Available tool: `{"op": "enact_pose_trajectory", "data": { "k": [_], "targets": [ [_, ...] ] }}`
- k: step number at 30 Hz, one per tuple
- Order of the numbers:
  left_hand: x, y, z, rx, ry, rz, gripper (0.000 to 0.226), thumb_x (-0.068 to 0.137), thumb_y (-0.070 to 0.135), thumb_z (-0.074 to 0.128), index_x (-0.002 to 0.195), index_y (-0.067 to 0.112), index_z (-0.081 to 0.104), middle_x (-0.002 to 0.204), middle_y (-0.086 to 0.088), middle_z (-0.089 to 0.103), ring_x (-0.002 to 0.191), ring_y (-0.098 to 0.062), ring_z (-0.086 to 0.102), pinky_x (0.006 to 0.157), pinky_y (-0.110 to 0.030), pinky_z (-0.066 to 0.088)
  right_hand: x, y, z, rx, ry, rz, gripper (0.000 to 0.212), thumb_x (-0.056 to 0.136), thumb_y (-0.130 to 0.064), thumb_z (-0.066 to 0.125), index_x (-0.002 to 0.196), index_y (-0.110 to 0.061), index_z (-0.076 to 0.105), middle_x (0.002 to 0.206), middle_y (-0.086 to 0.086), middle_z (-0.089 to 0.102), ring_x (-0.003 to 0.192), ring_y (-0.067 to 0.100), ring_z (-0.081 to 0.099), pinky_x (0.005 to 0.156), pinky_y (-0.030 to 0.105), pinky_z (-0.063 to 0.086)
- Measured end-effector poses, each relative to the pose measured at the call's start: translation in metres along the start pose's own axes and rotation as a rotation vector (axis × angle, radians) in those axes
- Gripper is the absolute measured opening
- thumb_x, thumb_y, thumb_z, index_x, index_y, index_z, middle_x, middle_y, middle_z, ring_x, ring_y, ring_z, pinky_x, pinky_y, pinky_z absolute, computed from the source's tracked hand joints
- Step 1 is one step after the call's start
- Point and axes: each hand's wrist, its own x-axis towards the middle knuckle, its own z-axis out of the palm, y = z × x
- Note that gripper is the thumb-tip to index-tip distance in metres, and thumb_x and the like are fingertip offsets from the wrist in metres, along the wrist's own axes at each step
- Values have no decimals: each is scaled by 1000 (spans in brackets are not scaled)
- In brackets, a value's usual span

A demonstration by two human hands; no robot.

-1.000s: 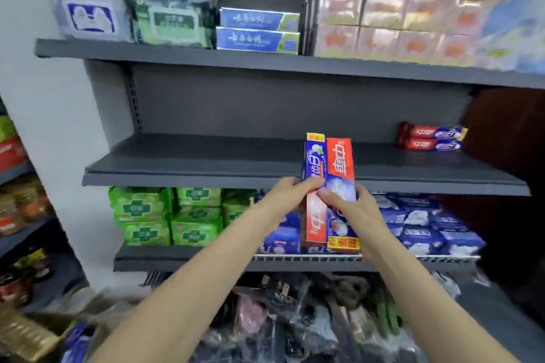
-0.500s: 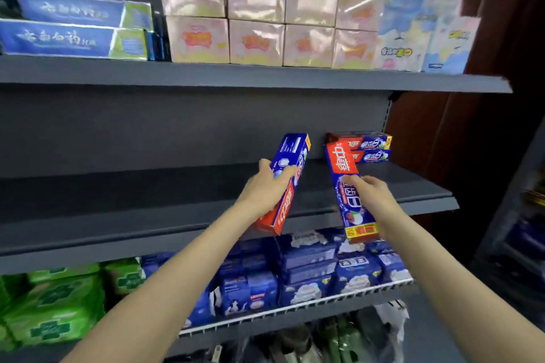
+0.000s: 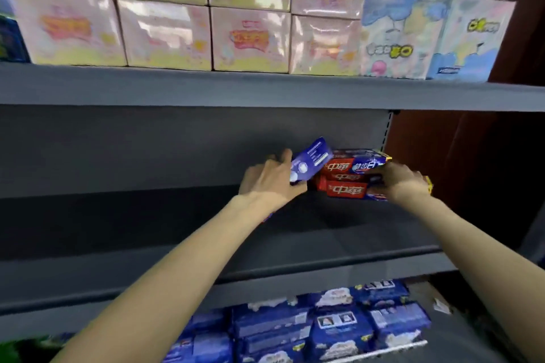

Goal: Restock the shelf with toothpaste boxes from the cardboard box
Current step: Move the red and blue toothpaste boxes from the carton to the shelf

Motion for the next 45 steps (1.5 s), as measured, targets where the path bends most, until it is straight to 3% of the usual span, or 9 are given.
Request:
{"op": "enact_pose_trajectory", "data": {
  "k": [9,17,23,26,31,33,35,42,45],
  "targets": [
    [38,35,28,13,24,-22,61,82,54,60,130,22,42,117,-6,59,101,-26,61,71,-29,41,71,45,26,-104,-8,-387,49,88,-33,62,135,-36,48,135,-4,55,126,22,50,101,36,39],
    [46,52,42,46,60,-94,61,83,56,58,130,22,41,120,-7,58,103,-25,62,82,-33,51,90,58,52,-43,-31,-478,50,89,-35,61,137,-29,48,141,0,47,129,23,45,104,37,40],
    [56,64,52,86,19,-52,67,82,57,60,138,27,36,132,-3,51,112,-22,58,83,-34,48,96,56,65,-89,82,-567,48,90,-31,59,136,-27,49,136,1,47,127,22,44,105,35,39],
    [67,73,56,101,-24,-15,69,82,51,63,141,31,33,139,-4,44,121,-24,50,88,-39,50,107,60,59,11,10,-544,42,88,-23,63,128,-16,54,131,4,55,120,25,52,95,34,45],
    [92,98,65,82,-15,27,66,86,42,63,144,33,33,140,-4,43,130,-25,38,103,-43,38,120,89,49,301,-85,-439,42,85,-12,65,122,2,52,117,1,60,113,28,57,66,7,35],
    [103,109,70,78,-29,56,67,85,42,63,144,32,33,138,-3,44,130,-25,37,104,-43,35,116,99,44,372,-18,-416,50,81,-9,71,122,4,47,123,12,60,111,29,58,73,13,40],
    [113,120,76,80,-42,90,67,85,41,64,144,31,34,137,-3,45,129,-24,36,105,-42,35,112,108,42,405,-13,-400,60,78,-11,75,126,0,41,123,15,60,112,31,58,84,28,44],
    [127,135,108,11,-59,106,65,85,36,65,143,27,37,134,-3,43,126,-21,35,108,-39,30,120,115,46,434,44,-304,49,77,-13,75,113,1,45,121,19,59,111,34,57,80,27,40],
    [126,136,113,31,-28,125,63,87,34,63,143,26,36,136,-2,43,127,-21,35,108,-39,29,121,115,44,510,43,-290,51,79,-24,75,115,-2,47,113,9,62,102,27,60,79,29,47]
  ]
}}
